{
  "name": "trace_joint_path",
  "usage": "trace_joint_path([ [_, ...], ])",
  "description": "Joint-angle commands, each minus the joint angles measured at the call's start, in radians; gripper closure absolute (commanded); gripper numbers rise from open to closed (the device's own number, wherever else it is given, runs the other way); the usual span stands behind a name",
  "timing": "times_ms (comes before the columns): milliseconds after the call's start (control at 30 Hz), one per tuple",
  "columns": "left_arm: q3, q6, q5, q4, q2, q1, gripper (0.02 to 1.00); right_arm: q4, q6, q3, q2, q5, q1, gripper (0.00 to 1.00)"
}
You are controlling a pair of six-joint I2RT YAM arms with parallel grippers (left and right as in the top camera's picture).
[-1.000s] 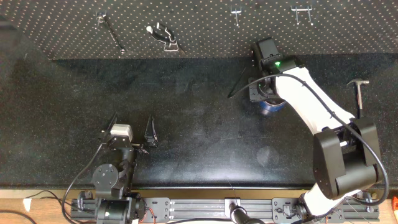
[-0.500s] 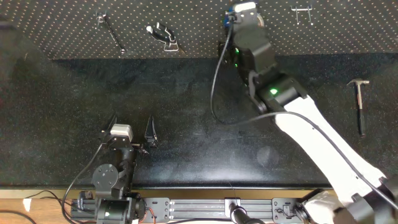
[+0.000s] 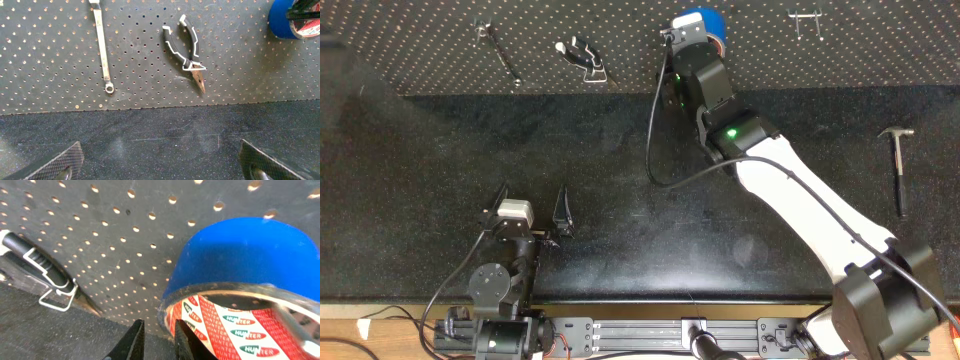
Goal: Place Tools Onto Pegboard
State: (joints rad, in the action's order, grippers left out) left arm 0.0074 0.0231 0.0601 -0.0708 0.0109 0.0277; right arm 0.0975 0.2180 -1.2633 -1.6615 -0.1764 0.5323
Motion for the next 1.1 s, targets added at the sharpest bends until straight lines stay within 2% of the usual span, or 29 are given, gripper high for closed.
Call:
trace_joint_path([
  [33, -0.002, -0.006, -0.003, -0.008, -0.007, -0.001, 0.023, 0.294, -0.013, -0.007, 0.181, 0.039, -0.002, 0.481],
  [67, -0.002, -0.006, -0.003, -0.008, -0.007, -0.001, 0.023, 0.56, 0.045, -0.007, 0.232, 0.039, -0.032, 0.31],
  [100, -0.002, -0.006, -0.003, -0.008, -0.007, -0.001, 0.023, 0.808, 0.096, -0.007, 0.26, 0.05, -0.132, 0.224],
  [133, -0.002, -0.006, -0.003, -0.008, -0.007, -0.001, 0.023, 0.911, 0.095, -0.007, 0.263, 0.057, -0.209, 0.22],
  [167, -0.002, -0.006, -0.003, -0.008, -0.007, -0.001, 0.023, 1.012, 0.067, -0.005, 0.263, 0.056, -0.355, 0.22],
  [267, -0.002, -0.006, -0.003, -0.008, -0.007, -0.001, 0.023, 1.086, -0.254, 0.01, 0.242, 0.078, -0.861, 0.218],
  [300, -0.002, -0.006, -0.003, -0.008, -0.007, -0.001, 0.023, 1.08, -0.322, 0.014, 0.235, 0.097, -0.955, 0.22],
  [333, -0.002, -0.006, -0.003, -0.008, -0.007, -0.001, 0.023, 1.061, -0.439, 0.016, 0.212, 0.145, -1.096, 0.222],
  [400, -0.002, -0.006, -0.003, -0.008, -0.007, -0.001, 0.023, 1.033, -0.629, 0.016, 0.139, 0.219, -1.228, 0.22],
  [467, -0.002, -0.006, -0.003, -0.008, -0.007, -0.001, 0.023, 1.002, -0.724, 0.016, 0.053, 0.219, -1.231, 0.215],
  [633, -0.002, -0.006, -0.003, -0.008, -0.007, -0.001, 0.023, 0.916, -0.826, 0.016, -0.093, 0.222, -1.22, 0.218],
  [800, -0.002, -0.006, -0.003, -0.008, -0.007, -0.001, 0.023, 0.853, -0.826, 0.016, -0.196, 0.215, -1.151, 0.215],
  [933, -0.002, -0.006, -0.003, -0.008, -0.007, -0.001, 0.023, 0.842, -0.798, 0.016, -0.232, 0.214, -1.146, 0.222],
  [967, -0.002, -0.006, -0.003, -0.008, -0.007, -0.001, 0.023, 0.843, -0.798, 0.016, -0.239, 0.214, -1.146, 0.255],
  [1000, -0.002, -0.006, -0.003, -0.008, -0.007, -0.001, 0.023, 0.843, -0.798, 0.016, -0.246, 0.214, -1.146, 0.345],
  [1033, -0.002, -0.006, -0.003, -0.008, -0.007, -0.001, 0.023, 0.847, -0.798, 0.016, -0.247, 0.211, -1.146, 0.494],
  [1067, -0.002, -0.006, -0.003, -0.008, -0.007, -0.001, 0.023, 0.851, -0.798, 0.016, -0.247, 0.202, -1.146, 0.678],
  [1100, -0.002, -0.006, -0.003, -0.008, -0.007, -0.001, 0.023, 0.85, -0.798, 0.027, -0.247, 0.164, -1.146, 0.921],
])
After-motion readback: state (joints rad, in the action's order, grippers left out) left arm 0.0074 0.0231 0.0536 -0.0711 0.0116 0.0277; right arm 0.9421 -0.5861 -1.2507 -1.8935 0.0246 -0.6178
